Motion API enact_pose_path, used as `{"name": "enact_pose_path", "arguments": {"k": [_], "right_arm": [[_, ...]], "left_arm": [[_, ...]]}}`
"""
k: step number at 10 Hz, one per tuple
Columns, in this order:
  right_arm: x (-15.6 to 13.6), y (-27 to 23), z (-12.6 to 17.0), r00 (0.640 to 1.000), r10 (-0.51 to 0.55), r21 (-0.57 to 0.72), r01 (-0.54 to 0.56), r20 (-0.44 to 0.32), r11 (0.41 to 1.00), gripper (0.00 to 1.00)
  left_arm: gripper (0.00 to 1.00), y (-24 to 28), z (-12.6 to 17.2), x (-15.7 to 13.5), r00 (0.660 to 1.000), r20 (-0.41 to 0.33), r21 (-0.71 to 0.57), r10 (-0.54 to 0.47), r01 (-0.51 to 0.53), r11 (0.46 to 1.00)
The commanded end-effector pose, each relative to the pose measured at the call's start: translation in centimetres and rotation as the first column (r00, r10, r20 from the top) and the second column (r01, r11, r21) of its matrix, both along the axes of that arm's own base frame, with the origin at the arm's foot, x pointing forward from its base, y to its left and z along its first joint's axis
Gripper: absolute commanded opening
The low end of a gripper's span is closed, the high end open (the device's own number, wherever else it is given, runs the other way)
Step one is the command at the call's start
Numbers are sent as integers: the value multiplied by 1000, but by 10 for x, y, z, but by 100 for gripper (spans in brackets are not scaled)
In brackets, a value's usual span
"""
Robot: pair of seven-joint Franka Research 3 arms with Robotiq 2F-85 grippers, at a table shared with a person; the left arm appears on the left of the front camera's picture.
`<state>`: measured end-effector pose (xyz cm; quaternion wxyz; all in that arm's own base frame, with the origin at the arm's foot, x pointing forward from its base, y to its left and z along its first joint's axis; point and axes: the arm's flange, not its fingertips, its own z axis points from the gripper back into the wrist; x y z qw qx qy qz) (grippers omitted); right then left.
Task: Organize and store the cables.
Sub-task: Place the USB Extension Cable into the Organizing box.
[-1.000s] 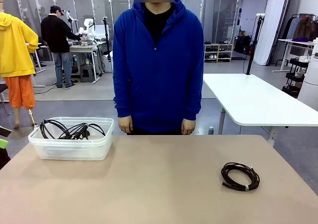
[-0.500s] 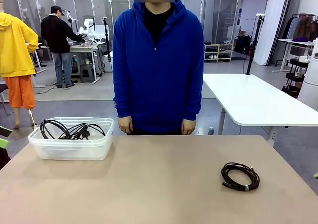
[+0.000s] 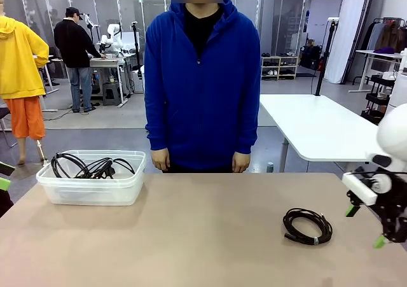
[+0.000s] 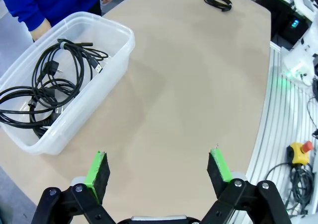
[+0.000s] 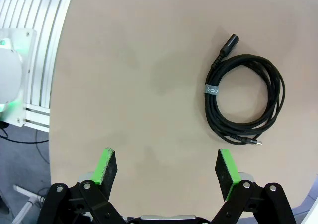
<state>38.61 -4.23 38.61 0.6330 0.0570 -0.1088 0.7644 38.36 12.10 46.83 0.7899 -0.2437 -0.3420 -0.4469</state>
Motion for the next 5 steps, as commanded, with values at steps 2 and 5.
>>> {"name": "enact_pose_path", "arguments": {"k": [2, 5], "right_arm": [[-38, 23, -33, 999, -49, -58, 47, -22, 997, 100], [-28, 36, -32, 996, -87, -89, 87, 10, 992, 100]], "left_arm": [[100, -1, -1, -2, 1000, 18, -21, -4, 4, 1000], [100, -1, -1, -2, 1000, 18, -21, -4, 4, 1000]]}}
